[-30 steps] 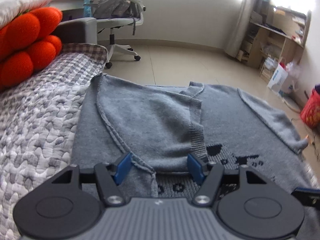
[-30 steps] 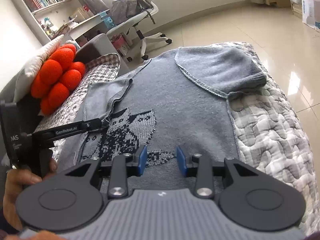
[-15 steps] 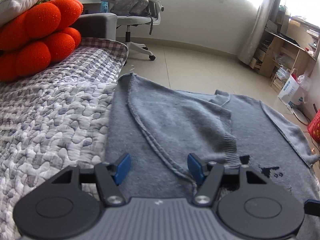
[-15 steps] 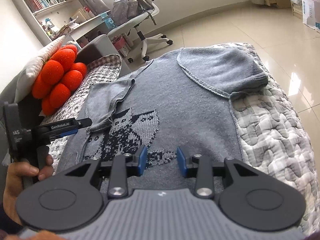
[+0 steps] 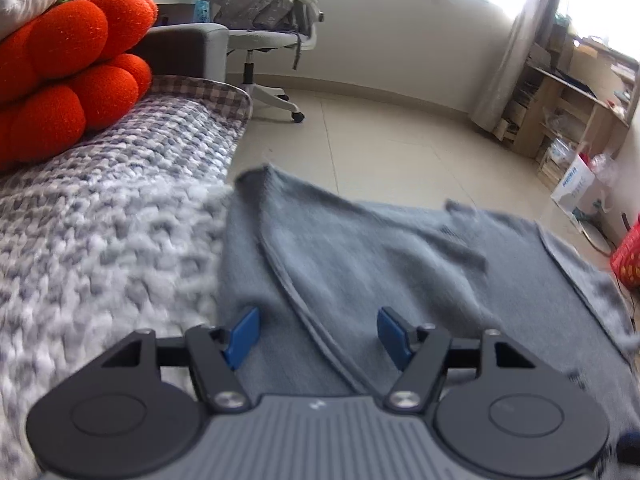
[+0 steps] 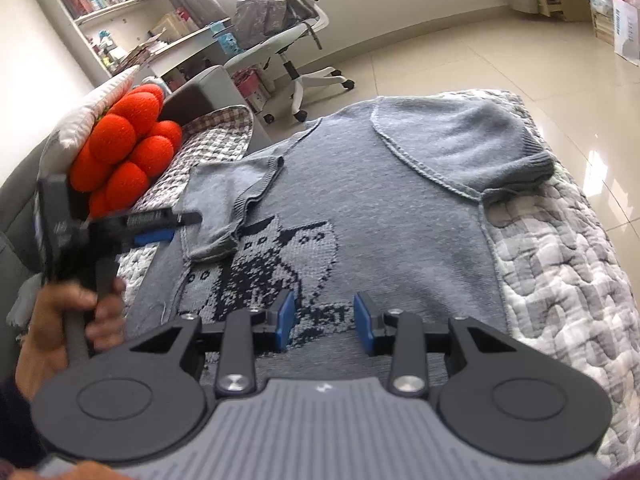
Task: Fold clothes
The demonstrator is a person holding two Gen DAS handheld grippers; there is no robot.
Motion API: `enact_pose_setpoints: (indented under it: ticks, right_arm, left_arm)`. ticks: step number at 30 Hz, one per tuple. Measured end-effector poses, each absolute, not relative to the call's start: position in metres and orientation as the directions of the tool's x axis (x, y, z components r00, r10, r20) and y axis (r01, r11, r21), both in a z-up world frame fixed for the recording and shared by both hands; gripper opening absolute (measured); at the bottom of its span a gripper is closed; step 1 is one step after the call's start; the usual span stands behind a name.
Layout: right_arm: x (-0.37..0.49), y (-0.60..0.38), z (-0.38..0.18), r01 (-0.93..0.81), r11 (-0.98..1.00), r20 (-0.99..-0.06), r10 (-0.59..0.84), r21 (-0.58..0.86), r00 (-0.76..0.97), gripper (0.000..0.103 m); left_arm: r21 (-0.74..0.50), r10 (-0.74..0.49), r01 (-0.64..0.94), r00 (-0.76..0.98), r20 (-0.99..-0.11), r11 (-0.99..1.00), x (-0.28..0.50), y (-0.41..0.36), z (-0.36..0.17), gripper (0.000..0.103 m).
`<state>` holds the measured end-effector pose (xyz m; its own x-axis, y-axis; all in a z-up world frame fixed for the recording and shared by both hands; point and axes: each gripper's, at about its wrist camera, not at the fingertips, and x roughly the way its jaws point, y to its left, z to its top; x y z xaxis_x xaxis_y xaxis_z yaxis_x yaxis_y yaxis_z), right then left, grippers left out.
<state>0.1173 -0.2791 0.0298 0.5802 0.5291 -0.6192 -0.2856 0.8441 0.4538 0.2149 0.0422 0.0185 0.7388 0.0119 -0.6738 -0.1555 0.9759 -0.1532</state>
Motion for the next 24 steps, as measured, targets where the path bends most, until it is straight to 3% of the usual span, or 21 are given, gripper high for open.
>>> enact_pose_setpoints:
  ticks: [8, 19, 24]
  right_arm:
    - [0.114, -0.279, 0.033, -0.303, 0.844, -0.62, 0.532, 0.443, 0.576, 0.038]
    - [0.107, -0.273, 0.036, -0.334, 0.839, -0.613, 0.543, 0.43, 0.573, 0.038]
    - [0.11, -0.276, 0.036, -0.326, 0.836, -0.607, 0.546, 0.442, 0.577, 0.038]
  left_arm:
    - [-0.199, 0.01, -0.194, 0.739, -0.674, 0.961, 0.266, 0.069, 0.019, 0.07]
    - [-0.186, 0.106, -0.289, 0.759, -0.642, 0.939, 0.306, 0.068, 0.028, 0.071]
    - [-0.138, 0.069, -0.183, 0.809, -0.583, 0.973, 0.271, 0.036, 0.04, 0.071]
